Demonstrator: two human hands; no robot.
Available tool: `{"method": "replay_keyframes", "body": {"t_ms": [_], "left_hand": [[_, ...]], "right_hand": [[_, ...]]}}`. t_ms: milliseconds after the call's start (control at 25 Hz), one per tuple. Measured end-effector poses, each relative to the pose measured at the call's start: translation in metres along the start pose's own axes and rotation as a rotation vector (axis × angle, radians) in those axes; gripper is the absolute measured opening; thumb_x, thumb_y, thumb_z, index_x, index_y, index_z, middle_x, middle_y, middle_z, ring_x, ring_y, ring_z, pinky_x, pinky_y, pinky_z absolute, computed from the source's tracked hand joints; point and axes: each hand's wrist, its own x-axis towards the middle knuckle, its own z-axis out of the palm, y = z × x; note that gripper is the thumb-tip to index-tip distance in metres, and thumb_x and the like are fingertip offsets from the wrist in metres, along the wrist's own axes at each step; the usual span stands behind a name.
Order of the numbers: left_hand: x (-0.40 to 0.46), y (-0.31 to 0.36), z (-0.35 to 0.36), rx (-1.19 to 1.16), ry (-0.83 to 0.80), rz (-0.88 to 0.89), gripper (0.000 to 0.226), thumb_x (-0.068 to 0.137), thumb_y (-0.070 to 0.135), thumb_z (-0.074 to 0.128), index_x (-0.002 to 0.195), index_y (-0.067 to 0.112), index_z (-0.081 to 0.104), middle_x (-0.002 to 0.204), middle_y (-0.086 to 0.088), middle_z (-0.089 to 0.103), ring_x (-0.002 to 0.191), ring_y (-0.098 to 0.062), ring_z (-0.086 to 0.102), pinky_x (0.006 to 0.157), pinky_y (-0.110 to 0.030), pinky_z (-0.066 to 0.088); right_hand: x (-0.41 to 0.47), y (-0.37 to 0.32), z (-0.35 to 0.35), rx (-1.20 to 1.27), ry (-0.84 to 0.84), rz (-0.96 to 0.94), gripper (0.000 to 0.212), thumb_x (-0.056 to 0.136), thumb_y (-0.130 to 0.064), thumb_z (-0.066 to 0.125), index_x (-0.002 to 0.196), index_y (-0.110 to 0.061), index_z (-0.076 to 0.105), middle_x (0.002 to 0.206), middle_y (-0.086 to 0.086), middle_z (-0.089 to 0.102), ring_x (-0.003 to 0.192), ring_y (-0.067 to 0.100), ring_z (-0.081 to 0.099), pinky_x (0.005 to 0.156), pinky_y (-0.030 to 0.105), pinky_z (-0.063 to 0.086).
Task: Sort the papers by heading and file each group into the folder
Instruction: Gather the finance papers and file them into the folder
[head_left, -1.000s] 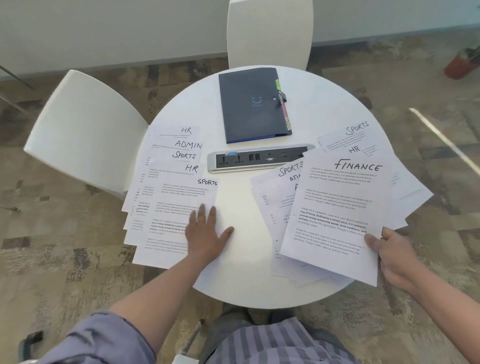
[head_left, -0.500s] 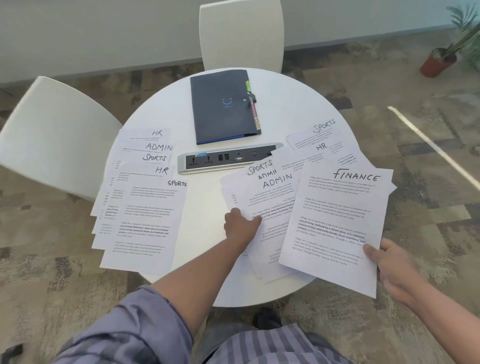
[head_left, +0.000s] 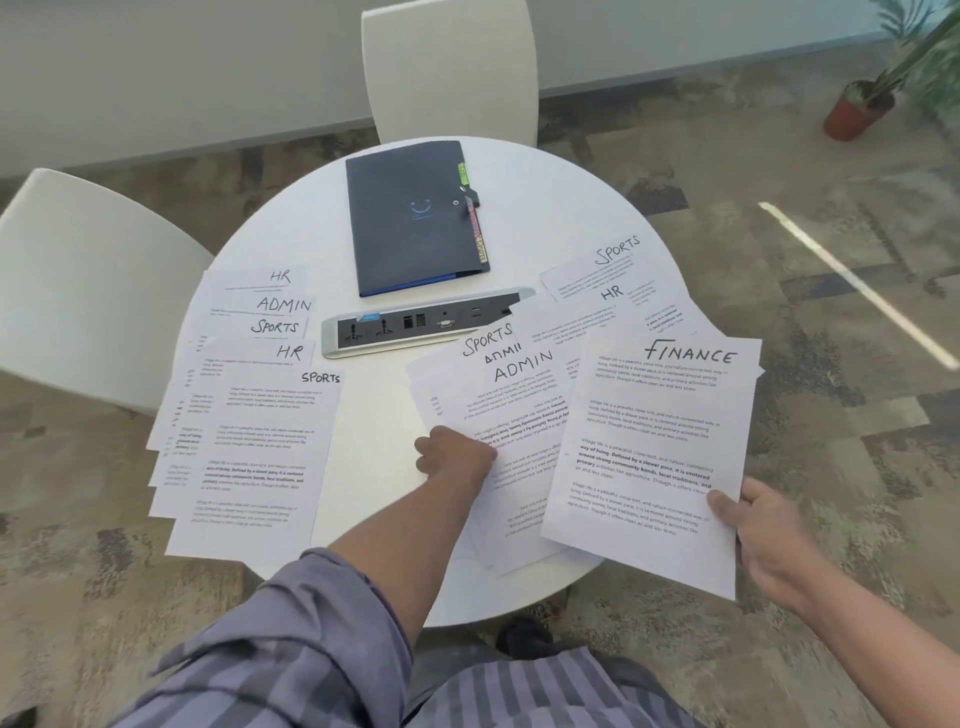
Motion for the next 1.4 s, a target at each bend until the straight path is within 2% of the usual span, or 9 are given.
{"method": "replay_keyframes", "body": {"t_ms": [120,320,600,760,840,920,1040,1240,1400], "left_hand": [[-0.006,0.006,0.007,-0.017,0.062,0.018,0.058,0.079,0.02,0.074,0.126,0.008,0.042,0.132,-0.01,0.04,0.12,-0.033,0.048,0.085,-0.04,0.048],[-0.014,0.017,0.015,-0.06,0.072,-0.027,0.086,0.072,0.042,0.084,0.131,0.006,0.033,0.132,-0.01,0.037,0.122,-0.032,0.042,0.087,-0.04,0.042],[-0.003,0.021,0.011,-0.231,0.043,-0.108,0.066,0.071,0.02,0.083,0.124,0.008,0.045,0.124,-0.009,0.054,0.116,-0.035,0.055,0.086,-0.04,0.053],[0.0,0.002,0.009,-0.281,0.048,-0.003,0.022,0.077,0.02,0.061,0.099,0.018,0.062,0.101,-0.002,0.064,0.092,-0.028,0.06,0.08,-0.039,0.058],[-0.007,-0.009,0.0,-0.419,0.028,0.085,0.012,0.089,0.018,0.06,0.1,0.016,0.062,0.097,0.0,0.066,0.08,-0.018,0.06,0.068,-0.03,0.053],[-0.008,-0.025,-0.019,-0.482,0.032,0.161,0.01,0.095,0.015,0.057,0.103,0.014,0.062,0.1,0.0,0.067,0.082,-0.017,0.062,0.069,-0.031,0.051],[0.008,-0.064,-0.06,-0.333,0.062,0.23,0.014,0.095,0.015,0.052,0.104,0.014,0.063,0.102,-0.001,0.068,0.094,-0.025,0.065,0.083,-0.04,0.057],[0.044,-0.13,-0.136,-0.244,0.141,0.16,0.018,0.097,0.009,0.047,0.108,0.01,0.061,0.102,-0.004,0.066,0.094,-0.028,0.063,0.073,-0.033,0.048],[0.064,-0.149,-0.169,-0.198,0.182,0.158,0.021,0.096,0.005,0.048,0.113,0.016,0.053,0.103,-0.002,0.058,0.094,-0.026,0.055,0.078,-0.035,0.042]], "right_hand": [[0.006,-0.002,-0.001,0.0,-0.007,0.003,0.021,0.103,-0.003,0.055,0.121,-0.007,0.066,0.118,0.01,0.074,0.106,0.033,0.071,0.098,0.054,0.054],[0.01,-0.003,-0.002,-0.003,-0.009,0.006,0.019,0.103,-0.003,0.055,0.113,-0.012,0.068,0.116,0.01,0.075,0.105,0.034,0.071,0.097,0.054,0.054],[0.008,-0.009,-0.004,0.025,-0.011,0.012,0.02,0.104,-0.002,0.053,0.112,-0.013,0.069,0.113,0.008,0.076,0.104,0.032,0.071,0.097,0.053,0.054],[0.011,-0.009,-0.002,0.025,-0.021,0.014,0.02,0.104,-0.004,0.053,0.116,-0.011,0.068,0.115,0.009,0.075,0.106,0.033,0.071,0.093,0.051,0.055],[0.013,-0.008,0.001,0.033,-0.037,0.013,0.024,0.104,-0.003,0.053,0.124,-0.008,0.066,0.117,0.01,0.075,0.108,0.032,0.07,0.091,0.047,0.055],[0.015,-0.008,0.006,0.036,-0.05,0.004,0.027,0.104,-0.003,0.052,0.128,-0.005,0.064,0.119,0.011,0.073,0.108,0.032,0.069,0.089,0.045,0.054],[0.017,-0.011,0.021,0.04,-0.086,-0.006,0.027,0.104,-0.001,0.051,0.129,-0.003,0.062,0.117,0.01,0.072,0.104,0.029,0.068,0.085,0.043,0.054],[0.017,-0.014,0.059,-0.002,-0.119,-0.014,0.027,0.104,-0.003,0.053,0.129,-0.005,0.063,0.123,0.011,0.071,0.112,0.034,0.067,0.103,0.055,0.051],[0.015,-0.011,0.09,-0.024,-0.122,-0.003,0.021,0.103,-0.003,0.054,0.119,-0.01,0.066,0.122,0.011,0.072,0.111,0.034,0.068,0.103,0.057,0.05]]}}
